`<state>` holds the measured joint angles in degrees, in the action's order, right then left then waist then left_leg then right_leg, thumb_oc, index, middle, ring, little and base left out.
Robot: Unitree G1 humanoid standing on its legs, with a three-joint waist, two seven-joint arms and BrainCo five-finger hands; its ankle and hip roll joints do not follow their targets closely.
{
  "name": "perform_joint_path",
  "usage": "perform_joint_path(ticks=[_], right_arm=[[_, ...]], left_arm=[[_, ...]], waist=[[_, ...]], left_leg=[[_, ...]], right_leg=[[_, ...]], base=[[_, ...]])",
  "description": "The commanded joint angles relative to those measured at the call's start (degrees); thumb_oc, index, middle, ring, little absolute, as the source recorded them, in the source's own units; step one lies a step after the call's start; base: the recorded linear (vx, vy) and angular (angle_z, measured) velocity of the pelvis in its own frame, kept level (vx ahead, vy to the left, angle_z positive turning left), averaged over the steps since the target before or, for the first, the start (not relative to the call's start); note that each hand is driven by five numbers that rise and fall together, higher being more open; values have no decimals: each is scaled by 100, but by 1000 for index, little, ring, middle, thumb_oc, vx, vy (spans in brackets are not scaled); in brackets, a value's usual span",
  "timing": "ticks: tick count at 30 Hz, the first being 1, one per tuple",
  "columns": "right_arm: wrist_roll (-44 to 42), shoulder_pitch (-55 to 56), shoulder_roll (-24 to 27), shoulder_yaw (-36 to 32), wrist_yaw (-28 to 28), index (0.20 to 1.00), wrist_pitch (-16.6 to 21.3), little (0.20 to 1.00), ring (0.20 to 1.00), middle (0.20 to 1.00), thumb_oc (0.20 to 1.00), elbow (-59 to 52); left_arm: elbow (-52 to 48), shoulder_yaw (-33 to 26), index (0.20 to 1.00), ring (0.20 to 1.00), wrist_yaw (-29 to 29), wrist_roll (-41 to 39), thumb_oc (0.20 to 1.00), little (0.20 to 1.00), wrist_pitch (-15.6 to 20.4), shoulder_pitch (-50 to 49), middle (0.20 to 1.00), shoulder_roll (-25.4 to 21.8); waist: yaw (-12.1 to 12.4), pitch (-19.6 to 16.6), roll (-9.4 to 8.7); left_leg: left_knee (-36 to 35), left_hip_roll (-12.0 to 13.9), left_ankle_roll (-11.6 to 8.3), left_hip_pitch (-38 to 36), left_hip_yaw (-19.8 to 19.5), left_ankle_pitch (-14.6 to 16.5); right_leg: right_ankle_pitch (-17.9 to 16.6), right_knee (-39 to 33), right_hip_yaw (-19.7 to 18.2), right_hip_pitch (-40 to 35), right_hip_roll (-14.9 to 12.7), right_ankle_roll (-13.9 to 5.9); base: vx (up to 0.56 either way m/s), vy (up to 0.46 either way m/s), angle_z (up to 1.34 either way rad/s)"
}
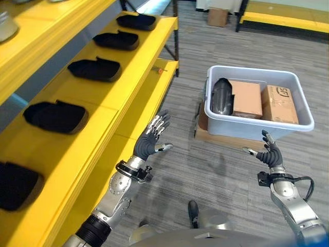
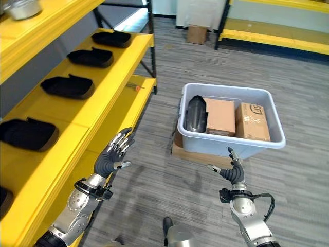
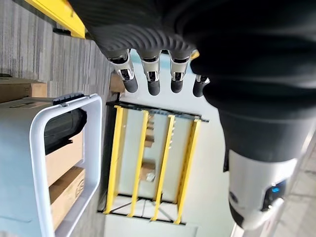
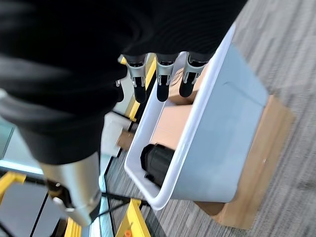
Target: Move parts from the plastic box to the shelf.
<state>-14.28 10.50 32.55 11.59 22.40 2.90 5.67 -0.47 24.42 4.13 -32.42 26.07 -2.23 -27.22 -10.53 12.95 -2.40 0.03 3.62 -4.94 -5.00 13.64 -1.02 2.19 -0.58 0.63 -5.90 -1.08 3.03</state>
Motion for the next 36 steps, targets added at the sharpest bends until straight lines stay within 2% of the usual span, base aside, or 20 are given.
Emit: perform_joint_path(ticks=[1,2,3,5,6,11,15,17,18,20,22,23,27,28,29,30,31,33,35,36], right_arm=[[129,-133,-100,-103,-122,1000,220,1000,1000,1000,1000,-294],[131,-126,-108,-95,-121,1000,217,1000,1000,1000,1000,-298],[140,-89,-199,-11,-128,1000,202,1000,1000,1000,1000,-338],[167,-84,-234,36,-161,1000,214,1000,1000,1000,1000,-346],[198,-134,-295,144,-228,1000,223,1000,1000,1000,1000,-334],[196,-213,-346,248,-335,1000,127,1000,1000,1000,1000,-444],[236,-364,-360,339,-355,1000,62,1000,1000,1000,1000,-483],[207,-454,-374,369,-357,1000,14,1000,1000,1000,1000,-490],[143,-652,-430,440,-393,1000,-58,1000,1000,1000,1000,-425],[40,-773,-464,481,-424,1000,-83,1000,1000,1000,1000,-373],[79,-866,-543,526,-416,1000,2,1000,1000,1000,1000,-268],[16,-952,-707,577,-292,1000,67,1000,1000,1000,1000,-58],[146,-946,-853,568,-190,1000,108,1000,1000,1000,1000,86],[180,-945,-866,565,-172,1000,98,1000,1000,1000,1000,93],[351,-947,-903,547,-39,1000,0,1000,1000,1000,1000,121],[464,-948,-912,533,9,1000,-60,1000,1000,1000,1000,137],[661,-955,-916,516,66,1000,-137,1000,1000,1000,1000,157],[803,-997,-850,501,98,1000,-160,1000,1000,1000,1000,132],[833,-994,-707,496,156,1000,-295,1000,1000,1000,1000,-6],[939,-943,-592,424,230,1000,-346,1000,1000,1000,1000,-113]], left_arm=[[-288,-319,1000,1000,79,174,1000,1000,90,-230,1000,39],[-293,-319,1000,1000,75,184,1000,1000,91,-241,1000,36],[-337,-315,1000,1000,64,267,1000,1000,97,-322,1000,16],[-363,-306,1000,1000,20,279,1000,1000,88,-370,1000,14],[-380,-315,1000,1000,-74,390,1000,1000,122,-446,1000,7],[-303,-318,1000,1000,-23,549,1000,1000,260,-494,1000,23],[-188,-317,1000,1000,-57,611,1000,1000,325,-467,1000,6],[-150,-325,1000,1000,-99,633,1000,1000,319,-438,1000,-7],[-89,-379,1000,1000,-189,674,1000,1000,288,-402,1000,-30],[-39,-436,1000,1000,-191,693,1000,1000,268,-366,1000,-43],[13,-488,1000,1000,-141,652,1000,1000,240,-343,1000,-66],[14,-468,1000,1000,-166,804,1000,1000,116,-290,1000,-133],[87,-336,1000,1000,-294,844,1000,1000,117,-197,1000,-169],[94,-326,1000,1000,-303,847,1000,1000,125,-195,1000,-171],[106,-290,1000,1000,-303,804,1000,1000,148,-195,1000,-183],[100,-268,1000,1000,-315,792,1000,1000,149,-204,1000,-178],[105,-245,1000,1000,-343,866,1000,1000,185,-215,1000,-184],[44,-215,1000,1000,-380,959,1000,1000,180,-221,1000,-205],[2,-191,1000,1000,-321,949,1000,1000,166,-205,1000,-217],[-108,-243,1000,1000,-229,898,1000,1000,77,-268,1000,-246]], waist=[[211,-222,122],[214,-223,127],[265,-230,175],[306,-235,186],[364,-244,182],[408,-384,115],[472,-424,51],[511,-405,28],[603,-291,6],[680,-194,-17],[773,-91,-48],[832,-32,-126],[766,-90,-222],[766,-93,-231],[764,-86,-259],[766,-72,-264],[789,-65,-238],[802,-31,-274],[769,-65,-264],[730,-96,-238]], left_leg=[[-273,-346,398,60,215,-86],[-304,-360,405,48,207,-93],[-486,-506,479,57,-14,-127],[-503,-559,510,94,-235,-128],[-503,-595,549,97,-502,-105],[-503,-538,565,55,-308,-42],[-503,-549,612,-34,-117,35],[-503,-539,641,-72,21,49],[-503,-476,698,-123,257,59],[-503,-436,722,-160,384,64],[-503,-380,731,-239,485,85],[-503,-267,689,-439,599,137],[-503,-216,641,-569,645,214],[-503,-206,634,-583,662,228],[-484,-145,601,-633,726,290],[-465,-105,580,-668,771,325],[-434,5,516,-741,816,444],[-297,112,484,-686,973,397],[-213,188,455,-618,833,354],[-205,280,416,-619,726,290]], right_leg=[[-536,-139,443,221,81,-665],[-532,-135,441,223,86,-670],[-532,-103,367,274,172,-692],[-524,-69,271,304,217,-689],[-485,-17,125,344,269,-678],[-439,-28,196,304,238,-705],[-319,125,386,267,248,-716],[-249,467,576,316,234,-738],[-386,1347,1007,635,71,-917],[-541,1749,1226,843,-103,-1059],[-682,1987,1477,991,-409,-1219],[-1152,1375,1647,960,-866,-1446],[-1967,592,1367,1014,-1368,-1666],[-2055,525,1351,1025,-1422,-1691],[-2336,308,1315,1080,-1634,-1776],[-2433,222,1337,1077,-1713,-1802],[-2503,74,1439,1037,-1790,-1803],[-2523,-30,1591,1020,-1856,-1803],[-2294,-182,1425,870,-1726,-1768],[-1968,-220,1257,711,-1569,-1668]], base=[[163,-51,-18],[217,-48,-14],[123,-15,-10],[154,6,-18],[220,76,-60],[182,137,-36],[127,118,-9],[68,82,-17],[29,79,-40],[2,27,-75],[63,-105,-96],[142,-221,-56],[112,-195,-19],[101,-225,-21],[95,-208,-19],[177,-305,-29],[136,-226,-18],[105,-302,-8],[239,-439,-12],[282,-437,4]])
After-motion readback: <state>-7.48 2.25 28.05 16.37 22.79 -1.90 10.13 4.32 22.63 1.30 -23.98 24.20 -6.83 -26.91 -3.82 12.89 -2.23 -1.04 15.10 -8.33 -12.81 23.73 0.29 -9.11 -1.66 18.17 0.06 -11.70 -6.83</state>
